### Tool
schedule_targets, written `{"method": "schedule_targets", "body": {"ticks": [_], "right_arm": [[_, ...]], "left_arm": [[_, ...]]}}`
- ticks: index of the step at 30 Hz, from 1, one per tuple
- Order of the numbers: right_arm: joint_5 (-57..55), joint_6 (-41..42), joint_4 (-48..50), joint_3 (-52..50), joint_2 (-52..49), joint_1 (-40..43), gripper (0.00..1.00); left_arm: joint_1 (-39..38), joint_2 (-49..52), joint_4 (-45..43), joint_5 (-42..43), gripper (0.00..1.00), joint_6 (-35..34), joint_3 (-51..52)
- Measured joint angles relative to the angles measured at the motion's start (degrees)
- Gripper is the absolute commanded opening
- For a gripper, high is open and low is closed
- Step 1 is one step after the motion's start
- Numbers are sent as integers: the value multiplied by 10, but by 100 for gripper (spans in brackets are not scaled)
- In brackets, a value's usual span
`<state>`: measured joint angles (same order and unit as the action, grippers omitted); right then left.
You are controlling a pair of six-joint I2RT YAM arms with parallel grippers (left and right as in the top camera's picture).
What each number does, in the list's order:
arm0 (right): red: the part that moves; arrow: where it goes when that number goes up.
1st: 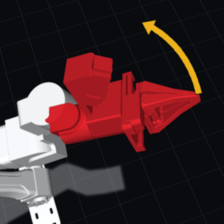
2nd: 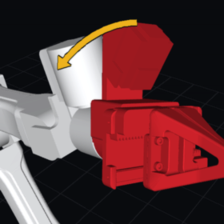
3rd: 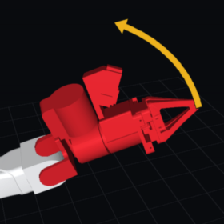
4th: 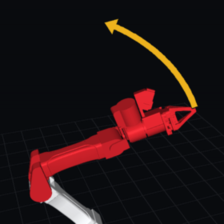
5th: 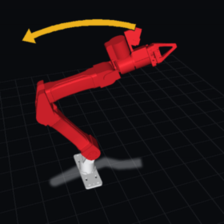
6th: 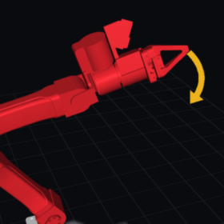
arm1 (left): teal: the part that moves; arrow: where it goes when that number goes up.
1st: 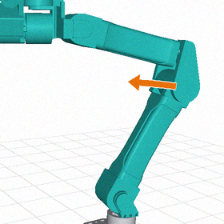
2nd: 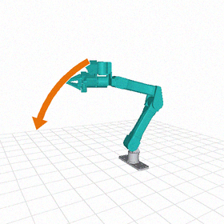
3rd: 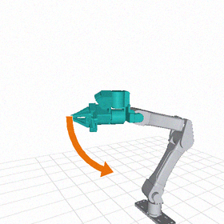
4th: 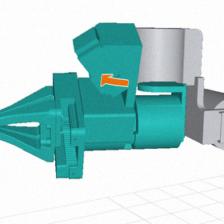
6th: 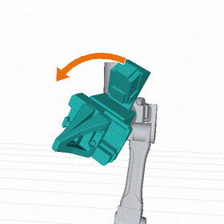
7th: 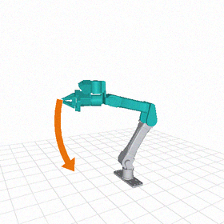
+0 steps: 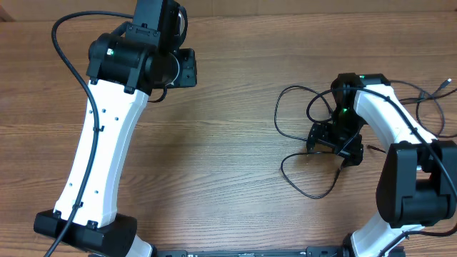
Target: Untangle cables
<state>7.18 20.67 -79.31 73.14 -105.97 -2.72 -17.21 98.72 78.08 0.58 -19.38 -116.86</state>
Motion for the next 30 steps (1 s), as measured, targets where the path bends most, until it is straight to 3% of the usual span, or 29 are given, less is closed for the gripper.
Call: {"method": "schedule_targets", "body": {"ticks": [3,4,5,10,15,27,30], "right_arm": [[8,4,22,-8,0,0,21],[12,6,35,-8,0,0,9],[16,8,48,-8,0,0,6],[23,18,96,-6,0,1,4],[15,18,85,67,-1,18,4],[-181,18,3,525,-4,165,4],[-220,18,5,596,-3,199,4]], "left_arm": [[0,0,0,0,42,0,0],[0,0,0,0,42,0,0],[0,0,0,0,42,0,0],[0,0,2,0,42,0,0],[0,0,2,0,42,0,0],[0,0,7,0,42,0,1],[0,0,8,0,42,0,1]]}}
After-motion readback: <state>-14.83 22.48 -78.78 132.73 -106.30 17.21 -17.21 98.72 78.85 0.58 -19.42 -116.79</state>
